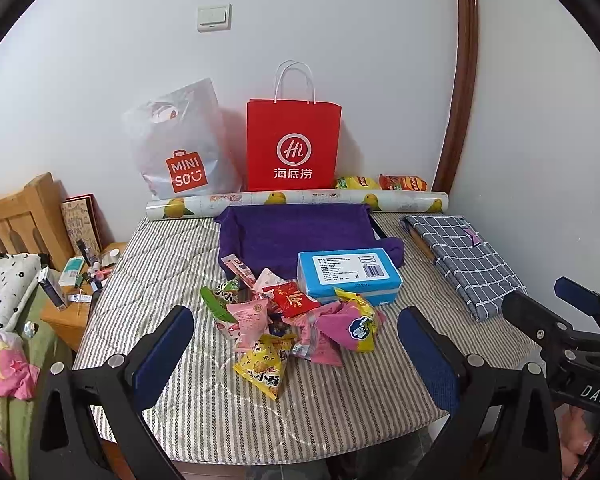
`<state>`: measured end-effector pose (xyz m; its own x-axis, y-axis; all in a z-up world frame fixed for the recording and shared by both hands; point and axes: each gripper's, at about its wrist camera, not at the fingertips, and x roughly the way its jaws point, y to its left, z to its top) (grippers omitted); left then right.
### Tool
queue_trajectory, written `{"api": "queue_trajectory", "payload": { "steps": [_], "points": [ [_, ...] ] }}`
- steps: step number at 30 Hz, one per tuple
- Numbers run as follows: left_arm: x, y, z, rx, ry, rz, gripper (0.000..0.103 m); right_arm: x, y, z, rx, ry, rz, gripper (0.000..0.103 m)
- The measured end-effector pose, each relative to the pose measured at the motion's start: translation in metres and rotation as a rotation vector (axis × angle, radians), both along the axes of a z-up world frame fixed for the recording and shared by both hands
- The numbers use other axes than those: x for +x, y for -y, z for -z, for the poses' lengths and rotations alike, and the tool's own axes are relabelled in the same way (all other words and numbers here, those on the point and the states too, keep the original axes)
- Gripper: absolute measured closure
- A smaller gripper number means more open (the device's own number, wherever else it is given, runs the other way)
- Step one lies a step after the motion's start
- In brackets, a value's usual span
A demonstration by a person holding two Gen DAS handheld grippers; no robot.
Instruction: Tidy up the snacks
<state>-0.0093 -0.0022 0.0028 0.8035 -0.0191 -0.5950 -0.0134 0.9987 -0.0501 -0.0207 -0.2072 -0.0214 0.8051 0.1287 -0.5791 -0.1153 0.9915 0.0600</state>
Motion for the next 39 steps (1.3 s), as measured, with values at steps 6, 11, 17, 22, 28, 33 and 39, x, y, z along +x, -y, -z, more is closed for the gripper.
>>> {"api": "queue_trajectory", "payload": {
  "steps": [6, 11, 17, 22, 28, 33, 39],
  "points": [
    [0.0005, -0.0011, 0.0007, 0.002, -0.002, -0.001, 0.000, 0.0003, -0.0003, -0.0001, -0.002, 0.000, 0.002, 0.000],
    [-0.0002, -0.0011, 0.0011, 0.008, 0.000, -0.002, 0.000, 0.0015, -0.0015, -0.0010, -0.005, -0.001, 0.005, 0.000],
    [-0.0005, -0.0007, 0.0013, 0.008, 0.000, -0.003, 0.000, 0.0012, -0.0014, -0.0010, -0.004, 0.000, 0.005, 0.000],
    [-0.0004, 0.0001, 0.0016, 0.008, -0.002, -0.001, 0.000, 0.0011, -0.0018, -0.0008, -0.005, -0.001, 0.004, 0.000],
    [-0.0006, 0.0005, 0.0017, 0.008, -0.001, -0.001, 0.000, 0.0010, -0.0017, -0.0009, -0.005, -0.001, 0.003, 0.000],
    [-0.0002, 0.0007, 0.0025, 0.008, -0.004, -0.002, 0.000, 0.0007, -0.0019, 0.0000, -0.004, 0.004, 0.001, 0.000],
    [0.0036, 0.0001, 0.0080, 0.011, -0.014, -0.002, 0.000, 0.0022, -0.0023, 0.0051, 0.003, -0.004, 0.003, 0.000]
  ]
}}
